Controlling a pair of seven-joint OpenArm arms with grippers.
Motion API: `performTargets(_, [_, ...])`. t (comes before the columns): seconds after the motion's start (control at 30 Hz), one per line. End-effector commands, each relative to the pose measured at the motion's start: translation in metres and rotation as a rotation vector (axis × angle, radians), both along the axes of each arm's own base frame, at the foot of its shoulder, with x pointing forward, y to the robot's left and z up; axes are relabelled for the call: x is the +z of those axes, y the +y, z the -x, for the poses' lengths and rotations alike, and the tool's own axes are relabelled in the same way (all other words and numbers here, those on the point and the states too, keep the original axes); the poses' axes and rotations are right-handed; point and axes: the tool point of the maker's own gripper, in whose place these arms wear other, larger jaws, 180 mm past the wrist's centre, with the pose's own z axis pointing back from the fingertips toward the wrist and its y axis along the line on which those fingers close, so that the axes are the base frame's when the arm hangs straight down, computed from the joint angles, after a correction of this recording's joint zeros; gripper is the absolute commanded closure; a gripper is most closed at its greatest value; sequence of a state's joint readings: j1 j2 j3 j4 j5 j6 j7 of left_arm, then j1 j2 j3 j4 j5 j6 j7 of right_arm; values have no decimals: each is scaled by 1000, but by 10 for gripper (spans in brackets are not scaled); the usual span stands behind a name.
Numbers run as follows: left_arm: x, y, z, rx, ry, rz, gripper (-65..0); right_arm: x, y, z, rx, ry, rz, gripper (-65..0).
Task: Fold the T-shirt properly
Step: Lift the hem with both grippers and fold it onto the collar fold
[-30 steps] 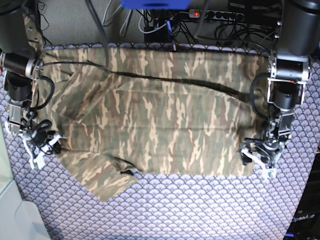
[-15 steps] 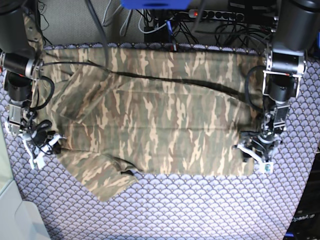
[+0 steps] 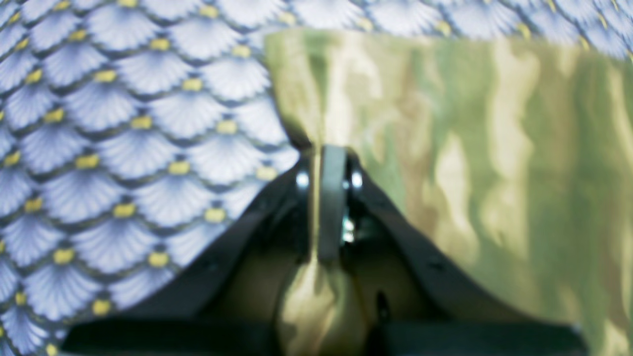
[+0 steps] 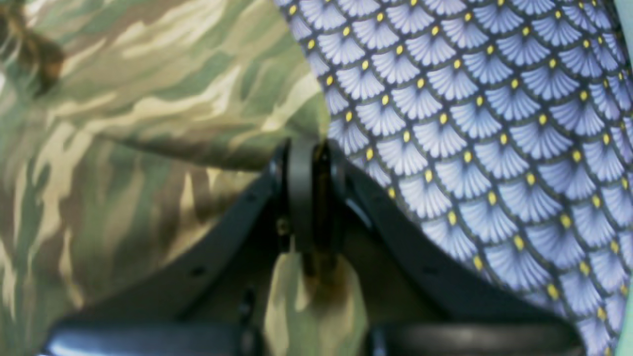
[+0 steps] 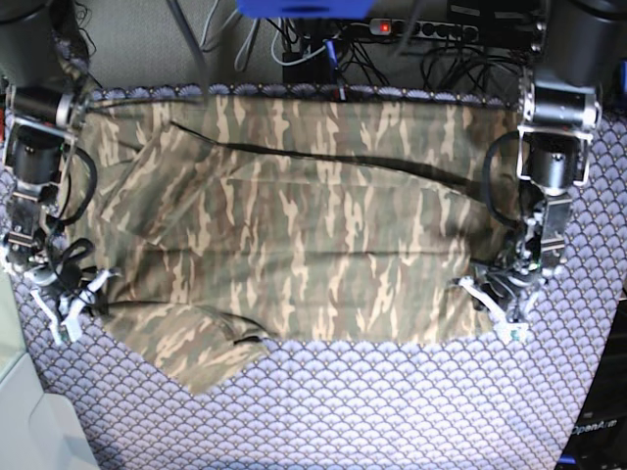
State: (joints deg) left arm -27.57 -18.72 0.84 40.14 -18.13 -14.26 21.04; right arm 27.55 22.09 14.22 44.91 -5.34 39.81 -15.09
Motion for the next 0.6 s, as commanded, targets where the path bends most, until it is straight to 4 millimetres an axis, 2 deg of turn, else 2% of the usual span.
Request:
performTargets(0.0, [30, 14, -14, 24, -79, -8, -6, 30, -4, -14, 3, -87, 9, 0])
performTargets(0.07, [41, 18, -10, 40, -100, 1, -6, 33, -1, -8, 19, -94, 40, 0])
performTargets(0.37, [55, 41, 33, 85, -93, -10, -6, 31, 20, 41, 101, -110, 154, 0])
performTargets(0.5, [59, 42, 47, 80, -74, -26, -6, 33, 30, 61, 130, -125, 156, 0])
performTargets(0.57, [64, 42, 54, 79, -82, -35, -6, 39, 27, 72, 114, -143, 136, 0])
